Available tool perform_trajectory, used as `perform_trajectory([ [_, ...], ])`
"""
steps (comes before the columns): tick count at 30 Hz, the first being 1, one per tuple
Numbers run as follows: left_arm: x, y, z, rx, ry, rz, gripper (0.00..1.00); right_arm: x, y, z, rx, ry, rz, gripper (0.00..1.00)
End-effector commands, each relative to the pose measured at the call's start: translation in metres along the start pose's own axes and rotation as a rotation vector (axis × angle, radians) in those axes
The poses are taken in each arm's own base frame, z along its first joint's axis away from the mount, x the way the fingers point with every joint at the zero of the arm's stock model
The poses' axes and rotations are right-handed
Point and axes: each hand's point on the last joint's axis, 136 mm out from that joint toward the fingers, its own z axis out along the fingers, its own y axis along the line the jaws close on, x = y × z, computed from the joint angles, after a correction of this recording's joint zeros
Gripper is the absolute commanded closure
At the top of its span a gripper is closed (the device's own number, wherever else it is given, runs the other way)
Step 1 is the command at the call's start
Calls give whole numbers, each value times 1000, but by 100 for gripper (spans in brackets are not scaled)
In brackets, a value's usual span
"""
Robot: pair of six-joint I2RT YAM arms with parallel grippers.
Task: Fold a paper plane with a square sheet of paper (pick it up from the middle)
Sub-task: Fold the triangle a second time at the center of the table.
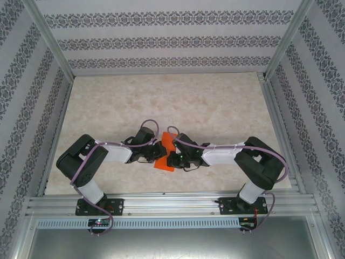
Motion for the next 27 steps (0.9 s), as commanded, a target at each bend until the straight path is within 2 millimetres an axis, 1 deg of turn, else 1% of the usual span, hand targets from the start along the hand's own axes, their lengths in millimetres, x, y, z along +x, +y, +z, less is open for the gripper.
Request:
perform_trajectory([
  [1,16,38,0,-126,35,-37,100,13,-20,5,50,46,48,90],
  [5,15,40,0,-133,29,-43,100,18,-23,5,52,61,54,90],
  [13,15,44,2,-136,20,-65,100,31,-22,0,34,88,56,88],
  [19,16,47,3,-141,17,-79,100,44,-34,-5,57,96,68,87],
  [27,17,48,2,-141,18,-82,100,63,-43,-8,63,130,72,86],
])
